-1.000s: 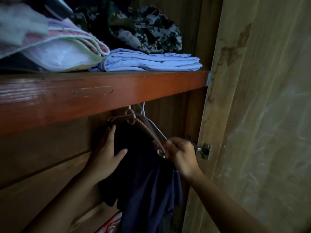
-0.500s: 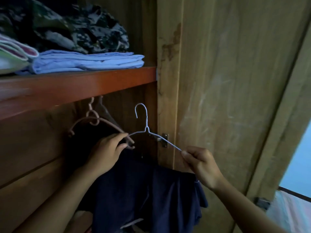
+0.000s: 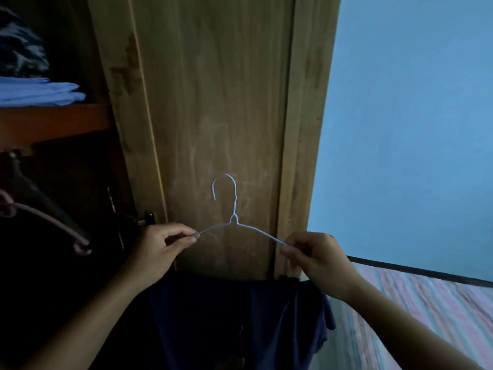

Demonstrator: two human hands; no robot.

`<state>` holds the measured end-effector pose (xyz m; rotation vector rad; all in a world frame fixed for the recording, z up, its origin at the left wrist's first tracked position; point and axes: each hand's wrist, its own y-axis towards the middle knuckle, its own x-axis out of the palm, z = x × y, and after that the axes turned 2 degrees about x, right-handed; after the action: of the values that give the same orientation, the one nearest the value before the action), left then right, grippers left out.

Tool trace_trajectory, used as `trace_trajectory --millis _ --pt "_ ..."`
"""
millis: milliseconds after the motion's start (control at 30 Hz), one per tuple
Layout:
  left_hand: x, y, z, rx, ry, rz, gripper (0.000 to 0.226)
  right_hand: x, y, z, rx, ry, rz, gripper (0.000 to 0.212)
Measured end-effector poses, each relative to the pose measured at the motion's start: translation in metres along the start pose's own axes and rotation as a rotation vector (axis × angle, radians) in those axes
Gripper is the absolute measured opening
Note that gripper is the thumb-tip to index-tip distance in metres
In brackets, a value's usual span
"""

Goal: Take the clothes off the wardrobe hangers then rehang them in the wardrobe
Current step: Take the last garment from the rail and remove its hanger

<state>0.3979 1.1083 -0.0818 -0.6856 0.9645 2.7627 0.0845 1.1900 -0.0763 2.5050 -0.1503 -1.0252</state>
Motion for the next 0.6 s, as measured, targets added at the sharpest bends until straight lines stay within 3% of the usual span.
trace_trajectory --millis 233,433,600 --pt "0.072 0.01 0.05 0.063 -0.229 -0.105 0.014 -0.074 -0.058 0.017 0.134 0.009 0.095 0.022" --pt "0.144 0.02 0.086 0.129 -0.339 -0.26 0.012 -0.119 -0.123 0.027 0.286 -0.055 0.217 0.016" --pt "0.2 0.017 0.116 0.176 -0.402 -0.376 0.024 -0.142 -0.178 0.03 0.406 -0.156 0.317 0.01"
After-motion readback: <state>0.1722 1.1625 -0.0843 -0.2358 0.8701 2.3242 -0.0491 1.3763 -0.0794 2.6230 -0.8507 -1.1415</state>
